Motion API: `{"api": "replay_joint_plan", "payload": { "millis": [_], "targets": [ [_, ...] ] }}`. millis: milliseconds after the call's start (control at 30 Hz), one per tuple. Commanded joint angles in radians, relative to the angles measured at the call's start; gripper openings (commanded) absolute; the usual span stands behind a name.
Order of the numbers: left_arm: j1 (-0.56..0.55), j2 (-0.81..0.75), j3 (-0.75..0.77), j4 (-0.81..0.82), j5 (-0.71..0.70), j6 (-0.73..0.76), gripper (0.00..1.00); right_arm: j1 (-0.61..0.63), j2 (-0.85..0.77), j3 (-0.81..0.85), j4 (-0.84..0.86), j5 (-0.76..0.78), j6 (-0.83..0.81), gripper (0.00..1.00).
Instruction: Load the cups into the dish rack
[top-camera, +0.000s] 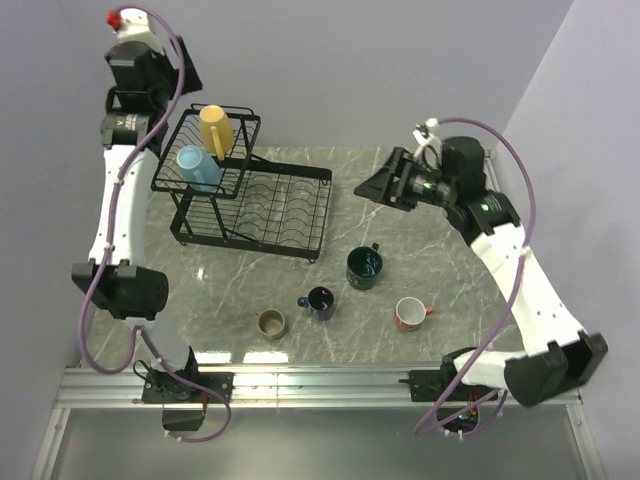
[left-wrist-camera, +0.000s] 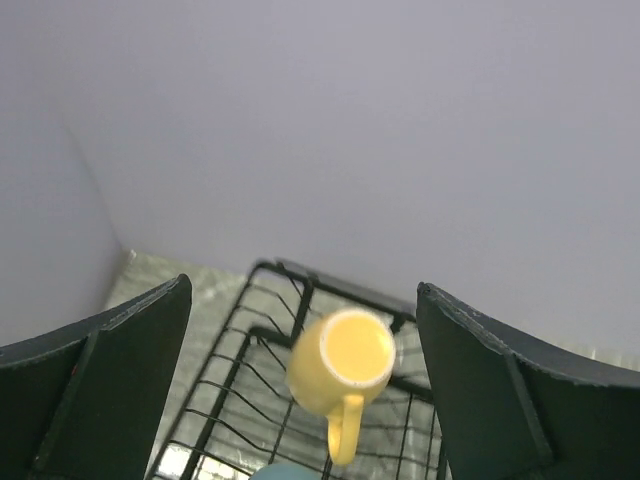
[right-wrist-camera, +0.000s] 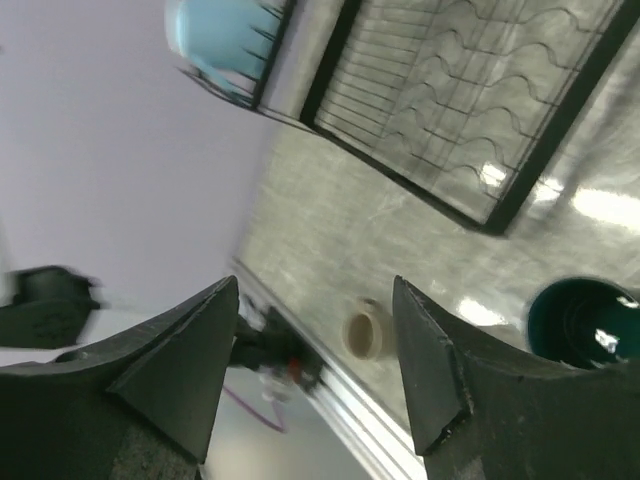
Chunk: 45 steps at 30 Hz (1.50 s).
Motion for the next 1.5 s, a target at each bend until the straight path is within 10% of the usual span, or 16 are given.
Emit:
{"api": "replay_joint_plan", "payload": {
  "millis": [0,367,867,1467],
  "targets": [
    [-0.001,-0.106,0.098,0.001,-0.145,-0.046,0.99,0.096,0.099,0.155,-0.287,0.191,-0.24,0.69],
    [-0.187,-0.253,-0.012,0.003,0.001,-0.024,0.99,0.484,0.199,-0.001,-0.429,0.411,-0.314,0.63],
    [-0.696,-0.378,-0.335,-0.103,-0.085,-0.18,0.94,0.538,0.382,-0.039,-0.352,0.541,-0.254,0.51],
    [-0.739,-0.474,-0.414,-0.183,-0.136,-0.214,0.95,0.604,0.52,-0.108,-0.231,0.535,-0.173,0.31]
  ]
}}
